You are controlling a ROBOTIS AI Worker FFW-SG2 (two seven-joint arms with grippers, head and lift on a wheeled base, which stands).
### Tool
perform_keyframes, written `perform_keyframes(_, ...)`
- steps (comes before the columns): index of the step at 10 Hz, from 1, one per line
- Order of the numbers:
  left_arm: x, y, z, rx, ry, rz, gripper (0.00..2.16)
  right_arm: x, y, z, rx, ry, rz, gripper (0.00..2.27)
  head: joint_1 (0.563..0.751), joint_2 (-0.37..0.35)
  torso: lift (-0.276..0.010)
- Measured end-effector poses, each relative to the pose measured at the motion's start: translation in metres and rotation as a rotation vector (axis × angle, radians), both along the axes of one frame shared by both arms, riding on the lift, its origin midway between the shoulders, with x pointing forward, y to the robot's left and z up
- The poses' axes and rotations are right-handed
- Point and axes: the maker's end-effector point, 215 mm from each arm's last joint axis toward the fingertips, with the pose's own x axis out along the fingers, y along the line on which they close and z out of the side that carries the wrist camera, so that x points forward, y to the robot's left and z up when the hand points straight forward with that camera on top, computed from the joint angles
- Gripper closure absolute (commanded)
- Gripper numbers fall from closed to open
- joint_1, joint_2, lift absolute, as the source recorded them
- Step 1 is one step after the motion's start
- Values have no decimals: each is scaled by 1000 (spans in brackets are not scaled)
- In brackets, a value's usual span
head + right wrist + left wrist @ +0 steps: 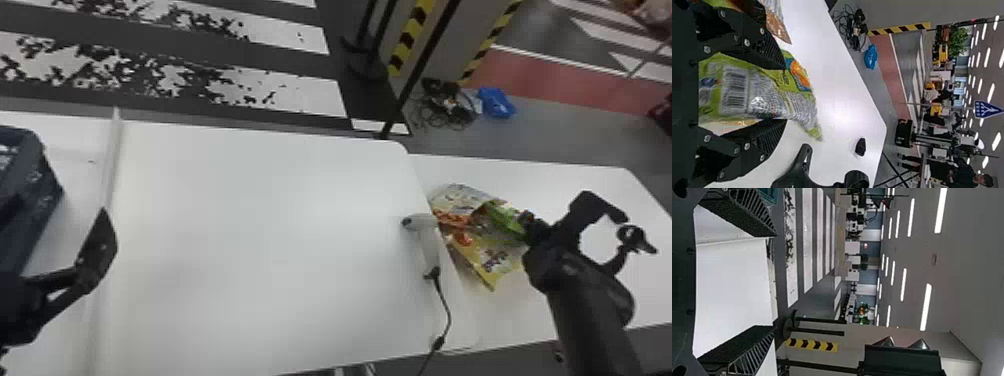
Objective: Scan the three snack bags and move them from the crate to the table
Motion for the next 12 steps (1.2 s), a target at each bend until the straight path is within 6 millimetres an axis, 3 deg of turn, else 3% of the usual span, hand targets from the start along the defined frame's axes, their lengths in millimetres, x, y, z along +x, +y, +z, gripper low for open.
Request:
perform_keyframes(3, -2, -5, 0, -4, 1, -3, 29, -20, 36, 7, -16, 56, 67, 83, 695, -350, -62)
perform_keyframes(5, -4, -10, 0, 1, 0, -6, 29, -29, 81, 21, -8, 19, 163, 83, 695, -350, -62)
perform_keyframes(6, -5, -13, 0, -1, 1, -9, 29, -29, 119, 30, -2, -20, 238, 83, 695, -350, -62)
perform_keyframes(8, -8, -11, 3, -2, 1, -1, 29, -23, 225, 55, -27, -93, 418, 87, 695, -350, -62)
perform_keyframes(9, -10, -5, 5, 1, 5, 14, 29, -18, 290, 72, -66, -131, 527, 87, 695, -350, -62)
perform_keyframes(11, -18, 7, 7, 12, 19, 45, 29, -16, 415, 91, -108, -175, 737, 87, 695, -196, -62)
perform_keyframes(12, -24, 15, 10, 14, 23, 64, 29, -19, 457, 100, -115, -207, 804, 90, 695, -114, -62)
